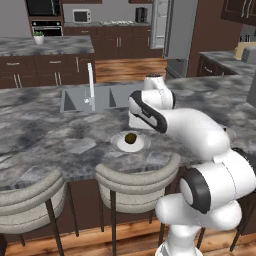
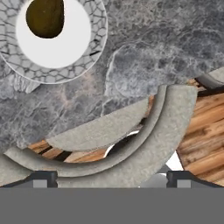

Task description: Transport the chicken drumstick and avocado to the fridge. Place the chicken drumstick on the rack containing meat and place the avocado on the rack containing the vegetable, ensuring meats and vegetables are on different racks.

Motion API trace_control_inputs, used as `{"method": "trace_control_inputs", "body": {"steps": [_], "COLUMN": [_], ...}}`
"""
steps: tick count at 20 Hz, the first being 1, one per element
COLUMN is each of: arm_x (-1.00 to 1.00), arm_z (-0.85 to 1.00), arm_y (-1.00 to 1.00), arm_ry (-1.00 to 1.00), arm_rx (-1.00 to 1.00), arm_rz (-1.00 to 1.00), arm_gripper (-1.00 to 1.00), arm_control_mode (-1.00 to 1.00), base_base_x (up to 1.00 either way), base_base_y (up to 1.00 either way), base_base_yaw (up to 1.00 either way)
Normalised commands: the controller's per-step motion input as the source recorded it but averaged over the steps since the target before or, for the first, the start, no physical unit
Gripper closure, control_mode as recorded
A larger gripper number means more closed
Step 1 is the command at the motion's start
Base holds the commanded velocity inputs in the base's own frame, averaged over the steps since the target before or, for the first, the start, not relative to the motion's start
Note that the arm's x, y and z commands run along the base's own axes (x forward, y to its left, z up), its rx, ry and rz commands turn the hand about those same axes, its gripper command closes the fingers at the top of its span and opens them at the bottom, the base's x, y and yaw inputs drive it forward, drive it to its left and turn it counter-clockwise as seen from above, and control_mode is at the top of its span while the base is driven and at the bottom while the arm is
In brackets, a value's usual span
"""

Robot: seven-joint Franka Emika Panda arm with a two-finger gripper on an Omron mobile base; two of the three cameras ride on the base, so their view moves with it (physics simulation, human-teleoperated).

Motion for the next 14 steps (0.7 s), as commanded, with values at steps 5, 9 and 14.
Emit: {"method": "trace_control_inputs", "body": {"steps": [5,9,14], "arm_x": [0.58,0.51,0.51], "arm_z": [-0.49,-0.33,-0.33], "arm_y": [0.20,0.07,0.01], "arm_ry": [0.05,0.05,0.06], "arm_rx": [0.01,0.03,0.03], "arm_rz": [0.00,0.00,0.00], "arm_gripper": [-1.00,-1.00,-1.00], "arm_control_mode": [-1.00,-1.00,-1.00], "base_base_x": [0.00,0.00,0.00], "base_base_y": [0.00,0.00,0.00], "base_base_yaw": [0.00,0.00,0.00]}}
